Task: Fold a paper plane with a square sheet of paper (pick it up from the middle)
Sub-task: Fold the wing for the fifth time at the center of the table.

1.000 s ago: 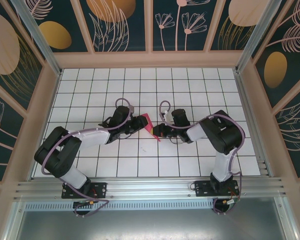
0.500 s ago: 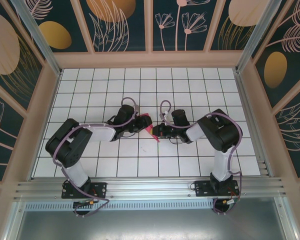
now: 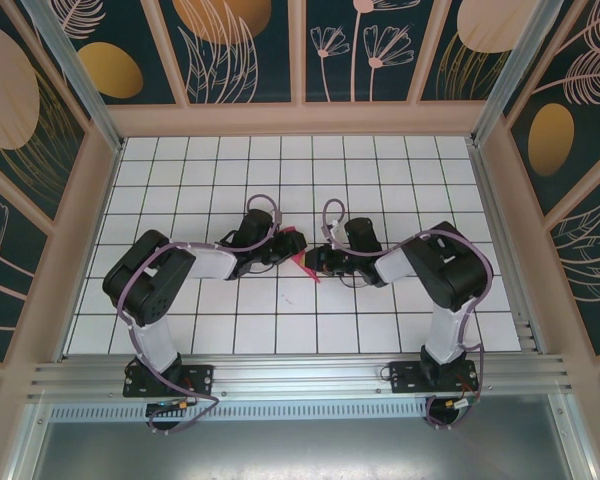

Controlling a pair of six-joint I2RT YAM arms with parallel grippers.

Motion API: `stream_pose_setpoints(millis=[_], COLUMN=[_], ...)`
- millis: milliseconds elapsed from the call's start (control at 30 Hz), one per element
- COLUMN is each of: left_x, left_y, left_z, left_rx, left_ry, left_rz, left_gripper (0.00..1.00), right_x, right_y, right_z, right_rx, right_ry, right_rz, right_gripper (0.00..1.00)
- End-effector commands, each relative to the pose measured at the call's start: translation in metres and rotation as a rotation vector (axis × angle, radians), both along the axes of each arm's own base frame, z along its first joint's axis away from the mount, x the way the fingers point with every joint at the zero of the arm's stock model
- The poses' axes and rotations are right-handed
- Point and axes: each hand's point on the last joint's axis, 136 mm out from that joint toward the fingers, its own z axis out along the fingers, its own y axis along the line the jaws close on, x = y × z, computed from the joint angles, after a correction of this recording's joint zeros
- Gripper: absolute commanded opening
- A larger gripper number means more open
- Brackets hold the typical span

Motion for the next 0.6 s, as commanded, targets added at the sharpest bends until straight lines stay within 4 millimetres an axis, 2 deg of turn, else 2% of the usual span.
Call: stream_pose_setpoints(millis=[0, 300, 567], left_x=[0.007, 0.007, 0.008], left_y=[-0.004, -0.005, -0.006], left_z=[0.002, 0.001, 0.002], left_rx=[0.009, 0.013, 0.018], left_ry=[-0.033, -0.034, -0.039], left_rz=[-0.016, -0.025, -0.037], left_gripper=[0.44, 0.44, 0.44], right_x=[0.0, 0.0, -0.002], right_y=[-0.01, -0.017, -0.016], right_z=[0.003, -0.01, -0.017], right_rx=[-0.052, -0.127, -0.113], right_ry=[-0.043, -0.032, -0.002], right_rz=[-0.015, -0.024, -0.027], right_gripper=[0.24, 0.23, 0.07])
